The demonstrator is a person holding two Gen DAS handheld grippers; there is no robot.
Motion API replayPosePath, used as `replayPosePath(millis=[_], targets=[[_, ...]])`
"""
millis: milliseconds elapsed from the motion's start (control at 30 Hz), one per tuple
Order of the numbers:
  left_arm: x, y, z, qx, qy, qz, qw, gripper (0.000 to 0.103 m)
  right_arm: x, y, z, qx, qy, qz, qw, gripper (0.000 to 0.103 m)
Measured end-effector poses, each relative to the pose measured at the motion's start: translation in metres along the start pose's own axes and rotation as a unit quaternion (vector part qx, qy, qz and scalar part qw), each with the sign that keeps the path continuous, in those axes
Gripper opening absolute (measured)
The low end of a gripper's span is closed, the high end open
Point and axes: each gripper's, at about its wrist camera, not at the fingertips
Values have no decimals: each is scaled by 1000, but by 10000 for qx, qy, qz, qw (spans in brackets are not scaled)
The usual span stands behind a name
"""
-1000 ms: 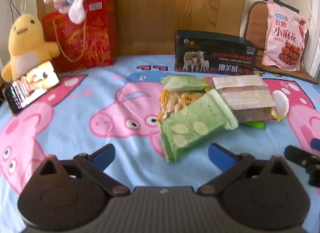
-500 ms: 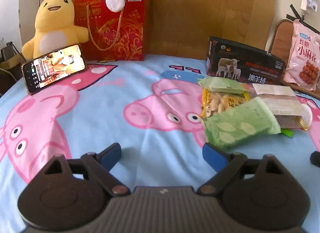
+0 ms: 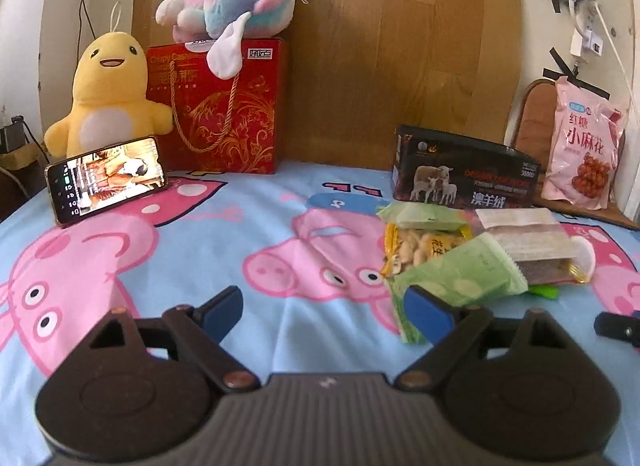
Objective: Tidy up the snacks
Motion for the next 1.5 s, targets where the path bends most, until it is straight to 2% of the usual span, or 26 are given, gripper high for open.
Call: replayPosePath(millis=[33,67,100,133,200,267,333,400,467,500,533,567,600,633,700,767,900,967,1067,1133,1167,1233,1300,1400,1433,1500], targets=[[2,1,-1,8,-67,-24,10000,89,-1,0,-2,-49,22,15,10000,83],[5,3,-2,18,-150,-74,9999,85,-1,1,-3,-50,133,28,9999,76],[9,5,-3,41,-254,-147,9996,81,-1,3,-4,-13,368,53,9993,64],[14,8,-3,80,-380,-220,9990,79,0,6,-5,59,705,74,9975,57],[22,15,-1,228,-713,-380,9965,71,6,13,-5,180,1342,65,9908,54],[29,22,6,460,-1127,-585,9908,69,18,23,-2,275,1691,-79,9852,48],[35,26,16,696,-1536,-782,9826,68,29,34,5,325,1885,-138,9814,45],[34,28,28,896,-1687,-940,9771,67,37,46,19,472,2119,-6,9762,42],[32,29,41,1173,-1954,-1025,9683,60,44,54,38,732,2385,160,9682,32],[29,28,46,1283,-2099,-1043,9636,58,48,57,48,898,2421,208,9659,21],[26,27,48,1320,-2171,-1027,9617,58,52,56,55,1034,2405,265,9648,15],[21,27,47,1289,-2146,-943,9636,56,52,54,59,1106,2439,330,9629,14],[17,26,47,1320,-2198,-869,9627,47,50,53,59,1115,2498,390,9611,13],[14,25,48,1410,-2352,-842,9580,44,48,49,55,1111,2523,382,9605,11],[5,20,48,1574,-2659,-826,9475,42,41,39,44,1111,2486,293,9618,10],[-10,15,41,1599,-2704,-592,9475,42,30,28,34,1112,2391,194,9644,9],[-44,3,25,1708,-2972,-27,9394,42,12,4,3,940,2202,40,9709,9],[-58,-1,21,1743,-2970,220,9386,43,5,-1,-4,870,1996,-16,9760,12],[-67,-2,15,1656,-2778,435,9453,46,-7,-8,-10,778,1854,-42,9796,21],[-63,0,11,1600,-2669,400,9495,46,-9,-10,-13,659,1731,-143,9826,50],[-59,0,10,1585,-2616,349,9514,46,-9,-11,-16,536,1669,-260,9842,55],[-52,4,11,1590,-2521,227,9543,46,-4,-13,-20,331,1581,-630,9849,74],[-49,5,13,1597,-2478,134,9555,46,2,-14,-18,274,1512,-948,9836,77],[-47,6,15,1674,-2533,97,9528,43,7,-12,-7,410,1543,-1120,9808,77],[-49,5,17,1723,-2564,112,9510,41,7,-13,-5,441,1557,-1147,9801,76],[-55,2,22,1839,-2717,189,9445,29,11,-13,1,520,1575,-1276,9779,74]])
Point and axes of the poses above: each gripper's, at about its wrist camera, not at the fingertips, and z roughly the way its jaws point, x to its left, y to its top, and after that the axes turned 10 degrees about x, right-handed
